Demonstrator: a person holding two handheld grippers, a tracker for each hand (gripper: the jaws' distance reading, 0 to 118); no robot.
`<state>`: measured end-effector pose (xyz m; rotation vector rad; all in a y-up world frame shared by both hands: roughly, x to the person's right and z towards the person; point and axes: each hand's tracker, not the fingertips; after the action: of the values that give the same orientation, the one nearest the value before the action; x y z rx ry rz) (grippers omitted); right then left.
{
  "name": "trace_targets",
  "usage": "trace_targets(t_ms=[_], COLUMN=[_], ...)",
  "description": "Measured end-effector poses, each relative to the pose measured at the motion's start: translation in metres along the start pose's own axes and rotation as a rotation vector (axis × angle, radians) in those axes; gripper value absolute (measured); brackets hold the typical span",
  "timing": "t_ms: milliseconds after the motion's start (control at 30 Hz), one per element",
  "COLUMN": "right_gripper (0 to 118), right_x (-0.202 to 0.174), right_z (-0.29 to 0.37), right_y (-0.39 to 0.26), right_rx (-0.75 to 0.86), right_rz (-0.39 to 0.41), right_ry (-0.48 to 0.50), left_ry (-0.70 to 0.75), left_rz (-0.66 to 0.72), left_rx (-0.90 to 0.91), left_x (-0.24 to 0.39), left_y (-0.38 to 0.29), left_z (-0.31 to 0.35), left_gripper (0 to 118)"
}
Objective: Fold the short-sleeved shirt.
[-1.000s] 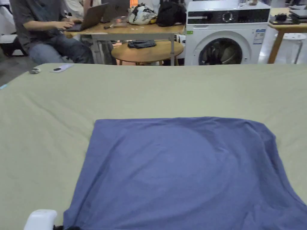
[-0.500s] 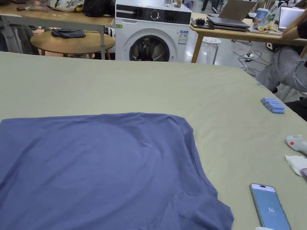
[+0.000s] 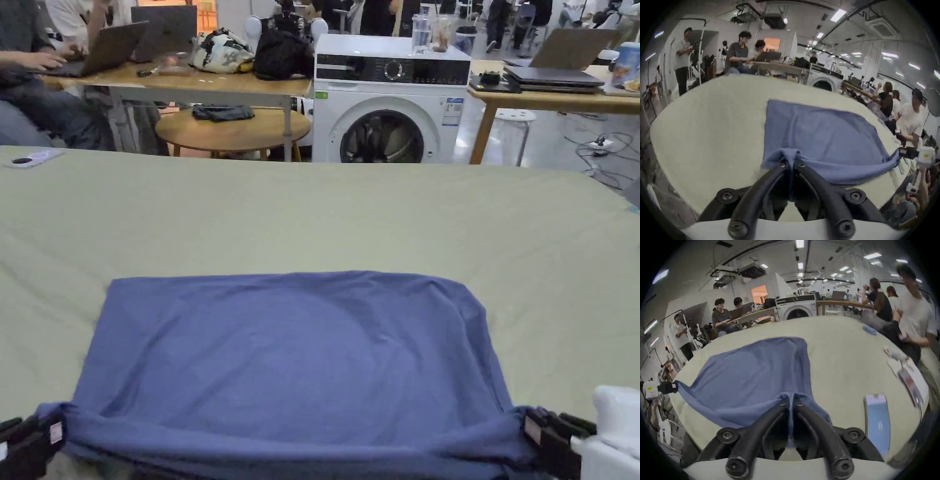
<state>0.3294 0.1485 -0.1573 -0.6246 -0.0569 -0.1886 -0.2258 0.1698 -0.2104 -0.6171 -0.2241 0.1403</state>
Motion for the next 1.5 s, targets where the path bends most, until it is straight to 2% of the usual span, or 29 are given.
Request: trace_targets(t_ms=[200, 233, 300, 333, 367, 400, 433, 500, 600, 633, 700, 767, 800, 833, 900, 967, 1000, 1033, 1067, 1100, 1133, 1200, 1267, 1333, 1367, 1500], right_gripper=[0, 1, 3, 16, 36, 51, 57, 57, 57, 58, 59, 71, 78, 81, 81, 78, 68, 40, 16, 7, 4, 0, 0, 0, 0, 0], right_x=[0.012, 0.012, 0.006, 0.004, 0.001, -0.003, -0.005, -0.009, -0.023, -0.025, -0.031, -0.034, -0.037, -0.041, -0.050, -0.062, -0.067, -0.071, -0.073, -0.075, -0.074, -0.072, -0.075, -0.072, -0.072, -0.063], right_z=[-0.118, -0.133, -0.154, -0.158, -0.159, -0.157, -0.153, -0.141, -0.090, -0.073, -0.035, -0.006, 0.006, 0.015, 0.032, 0.048, 0.053, 0.060, 0.066, 0.070, 0.071, 0.076, 0.073, 0.075, 0.076, 0.078], right_y=[0.068, 0.070, 0.071, 0.068, 0.067, 0.067, 0.066, 0.061, 0.049, 0.046, 0.037, 0.025, 0.017, 0.012, -0.007, -0.020, -0.027, -0.034, -0.037, -0.039, -0.042, -0.047, -0.046, -0.048, -0.047, -0.042], right_rx=[-0.073, -0.087, -0.112, -0.109, -0.107, -0.086, -0.062, -0.001, 0.253, 0.304, 0.393, 0.413, 0.412, 0.377, 0.378, 0.364, 0.353, 0.362, 0.359, 0.345, 0.317, 0.301, 0.260, 0.287, 0.291, 0.333], right_rz=[-0.053, -0.049, 0.012, 0.030, 0.054, 0.084, 0.094, 0.115, 0.177, 0.166, 0.094, 0.055, 0.035, 0.045, 0.054, 0.075, 0.125, 0.143, 0.135, 0.117, 0.074, 0.060, 0.044, 0.081, 0.076, -0.015], right_ry=[0.008, -0.003, -0.056, -0.069, -0.078, -0.100, -0.122, -0.163, -0.247, -0.229, -0.190, -0.111, -0.090, -0.099, -0.094, -0.123, -0.134, -0.123, -0.113, -0.105, -0.082, -0.002, -0.130, -0.123, -0.136, -0.017], left_ry=[0.018, 0.023, 0.024, 0.040, 0.050, 0.062, 0.050, -0.010, -0.007, -0.008, -0.002, 0.054, 0.064, 0.044, -0.002, 0.013, -0.020, -0.075, -0.081, -0.079, -0.062, -0.024, 0.001, -0.007, 0.004, 0.005], left_rz=[0.013, 0.006, 0.002, -0.005, -0.007, -0.021, -0.022, 0.005, -0.062, -0.090, -0.146, -0.156, -0.165, -0.160, -0.131, -0.125, -0.093, -0.085, -0.063, -0.056, -0.053, -0.054, -0.068, -0.075, -0.084, -0.045], left_rx=[-0.102, -0.137, -0.136, -0.141, -0.129, -0.054, -0.034, 0.032, 0.174, 0.216, 0.282, 0.350, 0.356, 0.361, 0.334, 0.333, 0.310, 0.307, 0.280, 0.321, 0.314, 0.327, 0.363, 0.370, 0.362, 0.310], left_x=[-0.020, -0.020, -0.019, -0.017, -0.021, -0.020, -0.020, -0.019, 0.000, 0.008, 0.025, 0.044, 0.049, 0.053, 0.060, 0.066, 0.067, 0.067, 0.068, 0.069, 0.072, 0.075, 0.073, 0.070, 0.069, 0.054], left_y=[0.049, 0.048, 0.045, 0.044, 0.041, 0.040, 0.040, 0.040, 0.041, 0.041, 0.039, 0.030, 0.024, 0.018, 0.011, -0.002, -0.006, -0.011, -0.018, -0.023, -0.026, -0.034, -0.039, -0.041, -0.039, -0.031], left_z=[-0.104, -0.116, -0.131, -0.134, -0.139, -0.135, -0.130, -0.115, -0.071, -0.054, -0.021, 0.005, 0.015, 0.024, 0.038, 0.048, 0.054, 0.059, 0.063, 0.068, 0.070, 0.078, 0.086, 0.092, 0.093, 0.083], left_gripper=[0, 0, 1, 16, 42, 61, 58, 58, 58, 58, 58, 58, 55, 41, 17, 15, 13, 1, 0, 0, 0, 0, 0, 0, 0, 0])
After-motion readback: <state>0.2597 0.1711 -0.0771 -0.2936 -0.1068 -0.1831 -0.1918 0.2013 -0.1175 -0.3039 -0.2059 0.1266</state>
